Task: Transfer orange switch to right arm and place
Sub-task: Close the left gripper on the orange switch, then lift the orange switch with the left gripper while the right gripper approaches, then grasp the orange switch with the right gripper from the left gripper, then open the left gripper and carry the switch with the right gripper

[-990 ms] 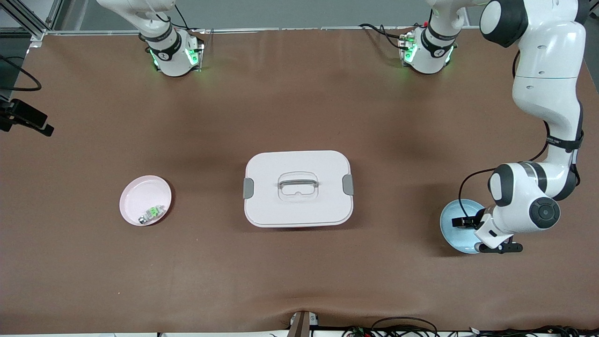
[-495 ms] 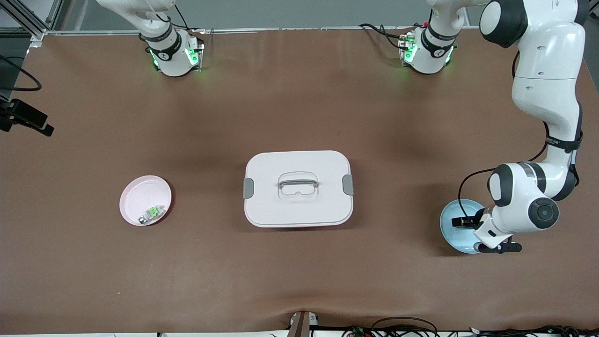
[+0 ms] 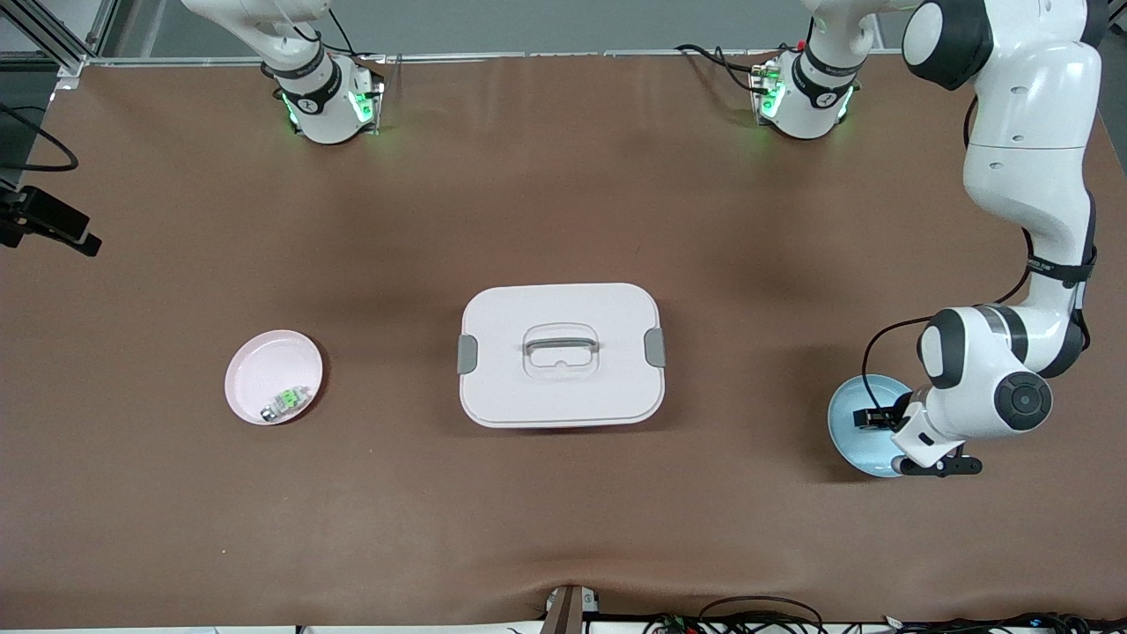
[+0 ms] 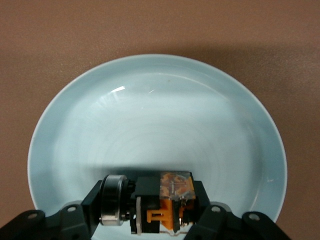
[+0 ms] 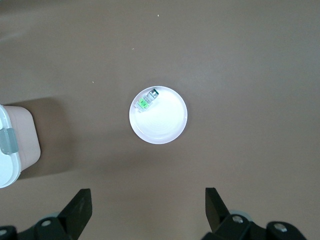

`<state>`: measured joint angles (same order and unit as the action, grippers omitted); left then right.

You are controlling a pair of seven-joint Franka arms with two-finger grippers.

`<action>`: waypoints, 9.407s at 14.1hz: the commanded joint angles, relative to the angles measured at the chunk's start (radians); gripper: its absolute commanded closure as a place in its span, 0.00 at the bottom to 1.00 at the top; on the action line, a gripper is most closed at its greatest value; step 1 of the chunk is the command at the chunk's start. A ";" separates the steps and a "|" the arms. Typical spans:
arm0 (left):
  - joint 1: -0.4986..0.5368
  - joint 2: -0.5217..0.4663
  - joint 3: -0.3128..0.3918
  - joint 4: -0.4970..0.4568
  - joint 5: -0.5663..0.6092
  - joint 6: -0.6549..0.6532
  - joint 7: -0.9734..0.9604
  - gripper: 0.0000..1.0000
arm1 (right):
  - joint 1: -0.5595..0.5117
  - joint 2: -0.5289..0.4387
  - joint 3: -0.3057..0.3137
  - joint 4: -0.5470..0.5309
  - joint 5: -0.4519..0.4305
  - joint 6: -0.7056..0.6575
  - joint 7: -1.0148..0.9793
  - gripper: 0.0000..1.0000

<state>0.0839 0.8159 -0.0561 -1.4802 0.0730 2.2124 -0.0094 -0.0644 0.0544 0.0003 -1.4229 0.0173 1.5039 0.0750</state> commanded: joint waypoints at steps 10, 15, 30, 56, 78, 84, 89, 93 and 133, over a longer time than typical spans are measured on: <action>0.008 -0.072 -0.007 0.003 0.005 -0.034 -0.065 0.64 | -0.015 -0.007 0.010 -0.001 0.006 0.007 0.003 0.00; 0.007 -0.119 -0.030 -0.002 0.005 -0.077 -0.287 0.64 | -0.018 -0.005 0.010 0.005 0.006 0.015 0.015 0.00; 0.063 -0.345 -0.030 -0.008 -0.562 -0.273 -0.632 0.64 | -0.018 0.102 0.010 0.009 -0.013 0.027 -0.006 0.00; -0.084 -0.394 -0.441 0.066 -0.645 -0.333 -1.759 0.64 | 0.153 0.075 0.020 -0.042 0.542 0.053 0.208 0.00; -0.398 -0.391 -0.429 0.092 -0.576 -0.037 -1.956 0.64 | 0.580 -0.047 0.020 -0.357 0.656 0.748 0.509 0.00; -0.394 -0.396 -0.430 0.092 -0.575 -0.037 -1.956 0.64 | 0.639 -0.039 0.020 -0.470 0.655 0.907 0.440 0.00; -0.392 -0.396 -0.430 0.090 -0.575 -0.037 -1.956 0.64 | 0.661 -0.038 0.020 -0.482 0.656 0.935 0.439 0.00; -0.389 -0.396 -0.430 0.090 -0.575 -0.037 -1.956 0.64 | 0.663 -0.038 0.020 -0.482 0.656 0.934 0.446 0.00; -0.159 -0.426 -0.429 0.066 -0.336 -0.382 -1.398 0.00 | 0.345 -0.016 0.010 -0.475 0.158 0.535 -0.608 1.00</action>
<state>-0.0899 0.4233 -0.4794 -1.4011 -0.3328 1.8822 -1.5053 0.3353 0.0363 -0.0041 -1.8944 0.2139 2.0561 -0.4203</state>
